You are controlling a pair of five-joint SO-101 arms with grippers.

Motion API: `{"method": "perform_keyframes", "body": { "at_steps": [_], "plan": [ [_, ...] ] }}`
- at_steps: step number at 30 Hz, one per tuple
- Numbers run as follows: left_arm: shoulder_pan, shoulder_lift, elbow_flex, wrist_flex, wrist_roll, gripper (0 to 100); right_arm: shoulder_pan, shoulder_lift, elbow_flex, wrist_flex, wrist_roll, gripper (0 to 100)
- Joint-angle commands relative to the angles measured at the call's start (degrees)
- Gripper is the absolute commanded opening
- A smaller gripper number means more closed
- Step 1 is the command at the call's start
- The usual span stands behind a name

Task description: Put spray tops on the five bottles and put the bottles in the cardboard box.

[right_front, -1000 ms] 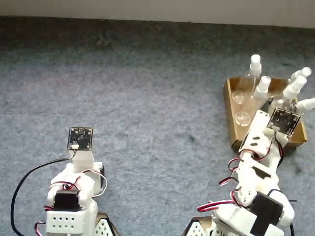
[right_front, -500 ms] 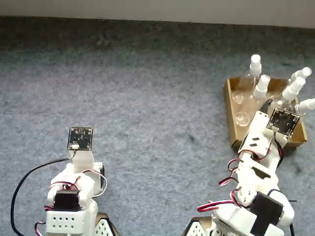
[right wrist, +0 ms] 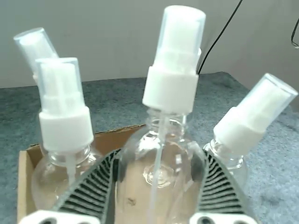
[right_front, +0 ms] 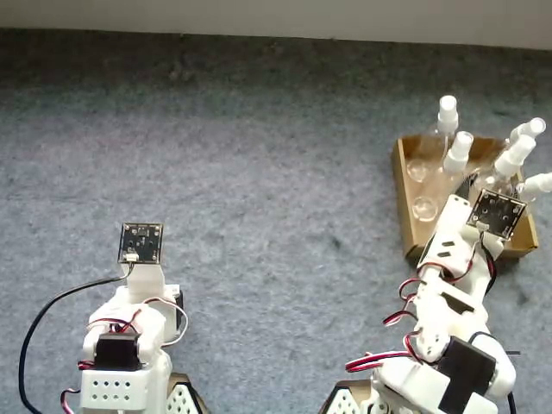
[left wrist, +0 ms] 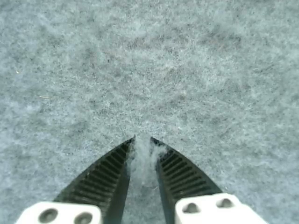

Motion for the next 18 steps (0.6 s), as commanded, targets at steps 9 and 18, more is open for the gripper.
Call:
{"method": "perform_keyframes", "body": {
  "at_steps": [9,18],
  "plan": [
    [1.01,-0.40,1.27,0.18,-0.35,1,-0.66,-0.31,-0.75,-0.48,0.00,12.0],
    [1.01,-0.40,1.27,0.18,-0.35,1,-2.86,-0.31,-2.95,-0.57,0.00,12.0]
  ]
}}
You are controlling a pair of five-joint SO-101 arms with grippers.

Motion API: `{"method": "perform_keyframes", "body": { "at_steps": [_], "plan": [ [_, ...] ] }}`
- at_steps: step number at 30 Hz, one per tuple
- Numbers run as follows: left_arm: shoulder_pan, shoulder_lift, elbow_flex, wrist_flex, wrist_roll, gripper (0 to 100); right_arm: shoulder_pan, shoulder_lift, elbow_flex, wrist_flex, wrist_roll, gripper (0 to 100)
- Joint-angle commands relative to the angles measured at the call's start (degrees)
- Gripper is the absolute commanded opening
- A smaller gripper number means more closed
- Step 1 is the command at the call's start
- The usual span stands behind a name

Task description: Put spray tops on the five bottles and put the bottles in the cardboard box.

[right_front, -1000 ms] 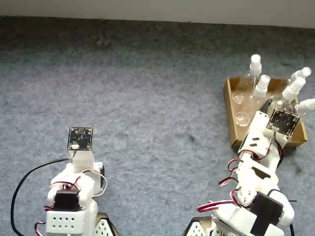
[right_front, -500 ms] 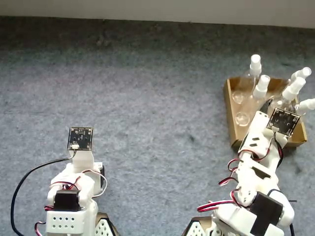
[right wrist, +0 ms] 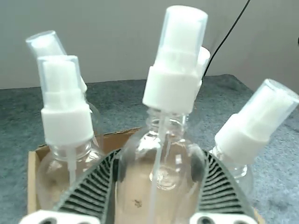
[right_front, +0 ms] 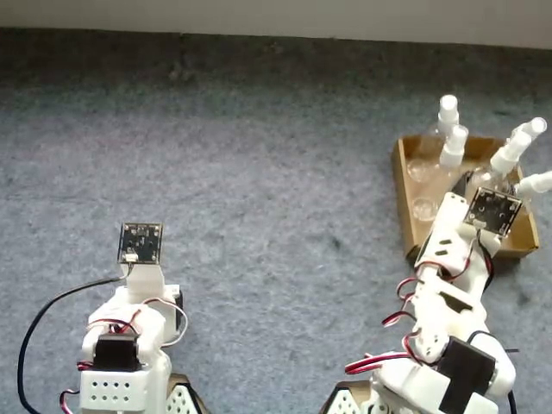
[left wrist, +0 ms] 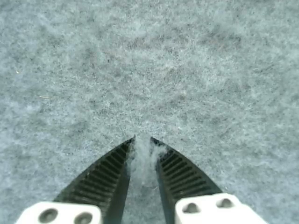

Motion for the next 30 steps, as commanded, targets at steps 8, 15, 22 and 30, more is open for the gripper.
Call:
{"method": "perform_keyframes", "body": {
  "at_steps": [8,15,22,30],
  "plan": [
    [1.01,-0.40,1.27,0.18,-0.35,1,-1.27,-0.22,-2.51,-0.48,0.09,11.9],
    [1.01,-0.40,1.27,0.18,-0.35,1,-1.36,-0.22,-2.51,-0.48,0.18,11.9],
    [1.01,-0.40,1.27,0.18,-0.35,1,-1.36,-0.22,-2.24,-0.48,0.53,12.5],
    [1.01,-0.40,1.27,0.18,-0.35,1,-1.19,-0.22,-2.24,-0.31,0.53,18.4]
  ]
}}
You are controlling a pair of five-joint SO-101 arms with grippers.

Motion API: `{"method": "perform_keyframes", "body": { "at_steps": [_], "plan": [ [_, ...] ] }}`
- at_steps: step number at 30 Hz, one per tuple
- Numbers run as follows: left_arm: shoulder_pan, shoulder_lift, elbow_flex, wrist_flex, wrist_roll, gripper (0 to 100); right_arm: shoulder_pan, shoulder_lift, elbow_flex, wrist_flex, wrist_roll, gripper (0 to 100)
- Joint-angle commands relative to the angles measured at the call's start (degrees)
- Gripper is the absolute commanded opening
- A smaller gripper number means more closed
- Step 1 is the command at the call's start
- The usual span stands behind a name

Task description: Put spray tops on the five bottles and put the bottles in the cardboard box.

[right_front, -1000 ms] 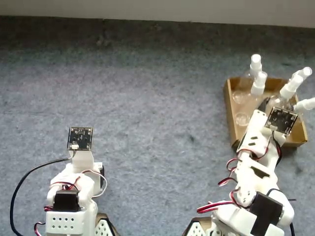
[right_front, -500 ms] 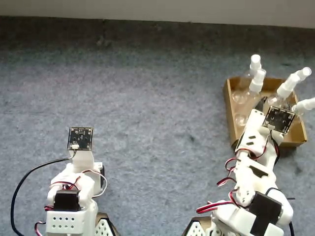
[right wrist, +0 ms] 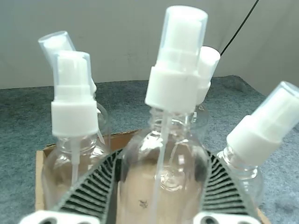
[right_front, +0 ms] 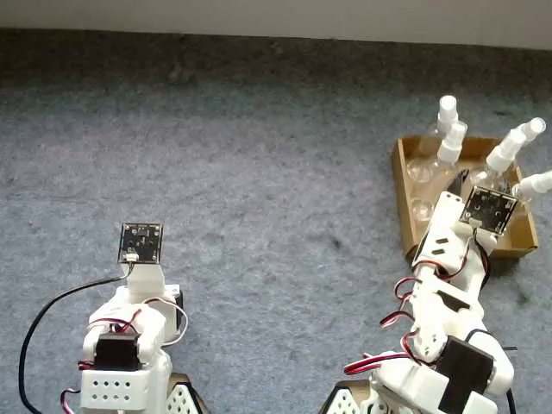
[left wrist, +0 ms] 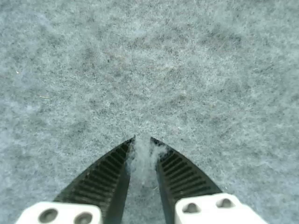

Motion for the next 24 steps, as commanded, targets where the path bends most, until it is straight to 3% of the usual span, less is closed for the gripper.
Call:
{"method": "perform_keyframes", "body": {
  "at_steps": [1,10,17,24],
  "plan": [
    [1.01,-0.40,1.27,0.18,-0.35,1,-0.40,-0.22,-2.24,-0.22,0.53,18.4],
    [1.01,-0.40,1.27,0.26,-0.35,1,-0.66,-0.22,-2.24,-0.13,0.79,21.3],
    [1.01,-0.40,1.27,0.26,-0.35,1,-1.98,-0.22,-1.98,-0.13,8.70,24.2],
    [1.01,-0.40,1.27,0.18,-0.35,1,-2.51,-0.22,-1.98,-0.13,9.32,24.2]
  ]
}}
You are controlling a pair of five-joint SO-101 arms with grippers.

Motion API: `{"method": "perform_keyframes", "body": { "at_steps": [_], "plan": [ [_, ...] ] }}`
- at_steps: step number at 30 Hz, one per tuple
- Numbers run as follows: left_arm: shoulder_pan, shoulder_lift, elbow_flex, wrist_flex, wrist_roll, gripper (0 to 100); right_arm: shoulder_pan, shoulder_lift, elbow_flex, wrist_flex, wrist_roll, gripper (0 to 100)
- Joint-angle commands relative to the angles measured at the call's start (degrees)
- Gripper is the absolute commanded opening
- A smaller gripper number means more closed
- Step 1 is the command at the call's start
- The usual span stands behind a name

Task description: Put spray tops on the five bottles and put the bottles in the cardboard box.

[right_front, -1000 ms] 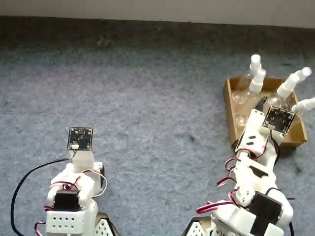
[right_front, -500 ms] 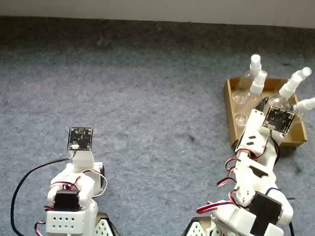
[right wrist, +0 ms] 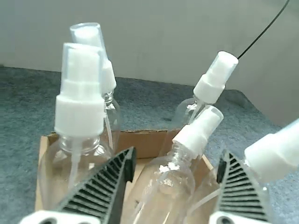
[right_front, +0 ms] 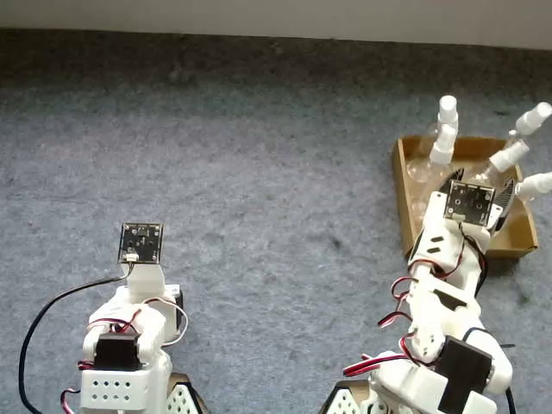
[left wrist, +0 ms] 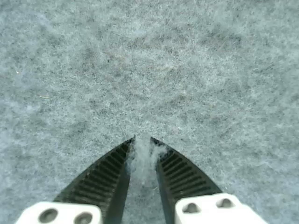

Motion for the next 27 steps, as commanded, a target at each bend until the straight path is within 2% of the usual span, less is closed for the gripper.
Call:
{"method": "perform_keyframes", "body": {
  "at_steps": [1,14,19,22,24,27],
  "plan": [
    [1.01,-0.40,1.27,0.18,-0.35,1,-0.84,-0.31,-1.98,-0.13,0.62,24.2],
    [1.01,-0.40,1.27,0.18,-0.35,1,-0.92,-1.01,-2.07,-0.22,0.62,23.6],
    [1.01,-0.40,1.27,0.18,-0.35,1,-0.92,-5.32,-2.33,-0.13,0.62,14.9],
    [1.01,-0.40,1.27,0.18,-0.35,1,-1.45,-10.95,-2.15,0.92,0.62,13.2],
    [1.01,-0.40,1.27,0.18,-0.35,1,-1.54,-15.16,-2.42,8.22,0.62,13.0],
    [1.01,-0.40,1.27,0.18,-0.35,1,-1.45,-21.85,-5.23,25.89,0.53,13.0]
  ]
}}
